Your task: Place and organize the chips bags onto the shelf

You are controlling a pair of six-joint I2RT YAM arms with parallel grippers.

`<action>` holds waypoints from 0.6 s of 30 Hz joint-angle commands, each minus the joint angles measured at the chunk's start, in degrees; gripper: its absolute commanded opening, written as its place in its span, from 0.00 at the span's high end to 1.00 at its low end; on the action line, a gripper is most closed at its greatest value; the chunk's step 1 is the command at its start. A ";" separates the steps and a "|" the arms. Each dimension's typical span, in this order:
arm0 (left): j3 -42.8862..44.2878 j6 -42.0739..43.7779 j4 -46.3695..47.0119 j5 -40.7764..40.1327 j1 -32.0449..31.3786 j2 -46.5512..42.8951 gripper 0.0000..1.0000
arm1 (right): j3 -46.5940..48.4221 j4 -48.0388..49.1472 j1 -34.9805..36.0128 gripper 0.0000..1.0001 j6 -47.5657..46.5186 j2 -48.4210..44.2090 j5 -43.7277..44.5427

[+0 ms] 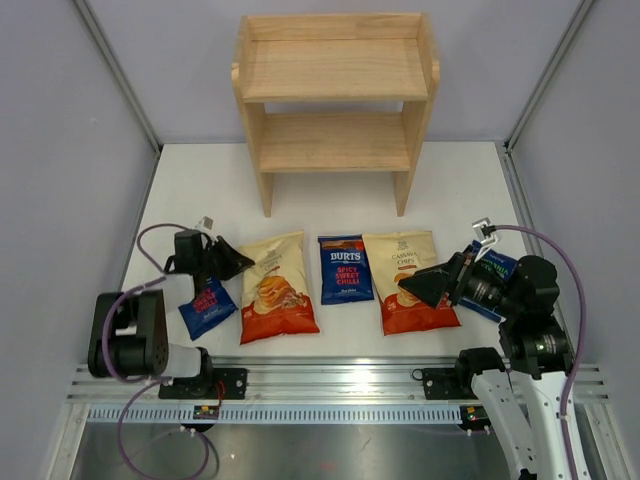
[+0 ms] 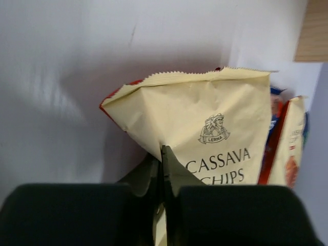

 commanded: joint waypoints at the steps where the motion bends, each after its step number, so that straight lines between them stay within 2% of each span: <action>1: -4.34 -4.59 5.82 0.54 0.05 -8.63 1.00 | -7.13 12.47 0.24 0.01 7.69 0.93 -3.05; 2: -5.31 -5.47 6.96 0.54 -0.04 -10.22 1.00 | -9.44 16.63 0.24 0.00 14.59 1.72 -3.66; 3: -6.28 -6.61 6.27 -0.07 -0.04 -12.15 1.00 | -11.90 26.07 0.24 0.00 18.05 2.42 -5.06; 5: -7.42 -8.71 6.18 -0.69 -0.04 -17.25 1.00 | -18.14 35.87 0.50 0.01 25.86 5.57 -6.13; 6: -8.47 -9.69 6.09 -0.86 -0.13 -19.01 1.00 | -19.64 42.10 0.85 0.01 26.86 6.81 -5.96; 11: -8.93 -13.91 4.26 0.10 -1.00 -32.61 1.00 | -23.17 49.09 8.22 0.01 23.02 16.28 1.15; 12: -8.14 -13.92 2.77 -0.16 -1.18 -34.65 1.00 | -23.43 53.02 11.63 0.00 22.57 18.05 2.99; 15: -4.28 -14.35 -2.68 -0.34 -1.97 -39.76 1.00 | -25.80 64.43 16.48 0.01 21.87 24.82 5.20; 18: -1.46 -16.11 -4.37 1.24 -2.67 -42.66 1.00 | -26.60 72.27 20.70 0.01 20.81 30.45 7.92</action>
